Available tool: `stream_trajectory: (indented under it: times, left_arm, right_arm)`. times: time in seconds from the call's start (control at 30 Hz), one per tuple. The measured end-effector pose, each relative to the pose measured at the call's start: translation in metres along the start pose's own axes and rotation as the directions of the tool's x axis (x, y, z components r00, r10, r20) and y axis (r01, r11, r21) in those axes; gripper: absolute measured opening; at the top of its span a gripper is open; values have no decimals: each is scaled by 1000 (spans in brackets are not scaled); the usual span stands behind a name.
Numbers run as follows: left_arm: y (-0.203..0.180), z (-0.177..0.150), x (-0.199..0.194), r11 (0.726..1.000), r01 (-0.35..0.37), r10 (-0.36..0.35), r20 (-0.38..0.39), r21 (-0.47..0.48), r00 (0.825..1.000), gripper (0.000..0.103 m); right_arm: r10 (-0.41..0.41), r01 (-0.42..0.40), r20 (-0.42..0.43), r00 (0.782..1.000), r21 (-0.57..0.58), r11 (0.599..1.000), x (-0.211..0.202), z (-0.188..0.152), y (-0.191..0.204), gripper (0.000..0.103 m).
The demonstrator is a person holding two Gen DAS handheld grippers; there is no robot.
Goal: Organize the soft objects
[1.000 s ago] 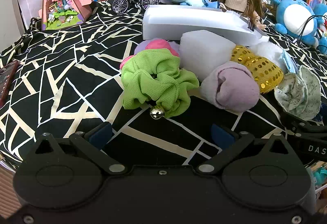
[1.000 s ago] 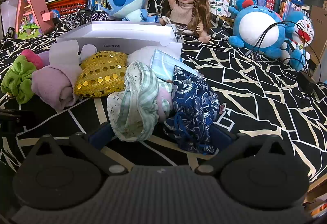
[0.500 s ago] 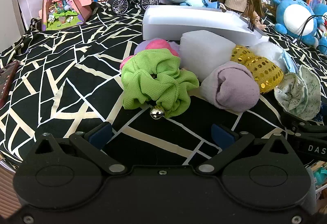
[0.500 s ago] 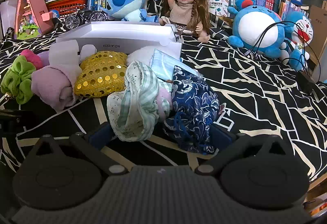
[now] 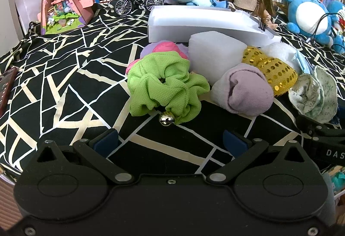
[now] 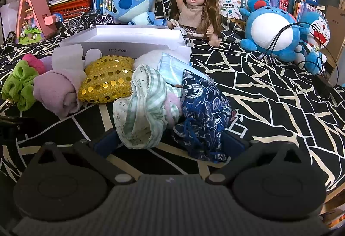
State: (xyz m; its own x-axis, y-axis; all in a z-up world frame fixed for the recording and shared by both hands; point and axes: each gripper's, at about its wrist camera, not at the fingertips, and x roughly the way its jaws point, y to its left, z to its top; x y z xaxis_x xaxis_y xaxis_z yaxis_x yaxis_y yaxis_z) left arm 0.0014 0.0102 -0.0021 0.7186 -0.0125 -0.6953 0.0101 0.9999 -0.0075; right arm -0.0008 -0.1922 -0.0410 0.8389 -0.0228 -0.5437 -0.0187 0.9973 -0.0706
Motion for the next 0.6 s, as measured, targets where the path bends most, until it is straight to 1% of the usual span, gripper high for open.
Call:
stream_trajectory:
  times: [0.1, 0.23, 0.33, 0.43, 0.53, 0.57, 0.6]
  left_arm:
    - [2, -2, -1, 1000, 1, -1, 14, 6, 1000, 103]
    - [4, -3, -1, 1000, -12, 13, 29, -8, 999, 103]
    - [4, -2, -1, 1000, -12, 12, 27, -1, 1000, 103]
    - [5, 0, -5, 1000, -4, 5, 29, -10, 1000, 102]
    - [12, 3, -16, 1000, 4, -2, 81, -29, 997, 102]
    - [14, 5, -20, 999, 6, -3, 106, -33, 994, 102]
    - [16, 7, -25, 999, 8, -3, 131, -38, 991, 102]
  right_arm:
    - [10, -11, 35, 999, 17, 1000, 0, -5, -3, 103]
    - [23, -27, 84, 996, 44, 999, 1, -14, -7, 103]
    - [27, -32, 100, 995, 45, 998, 0, -16, -8, 103]
    - [42, -47, 95, 995, 49, 998, -2, -14, -11, 103]
    - [106, -120, 142, 984, 95, 988, -13, -13, -21, 103]
    - [136, -154, 169, 976, 103, 983, -19, -13, -25, 103]
    - [148, -169, 188, 971, 100, 980, -23, -13, -27, 103]
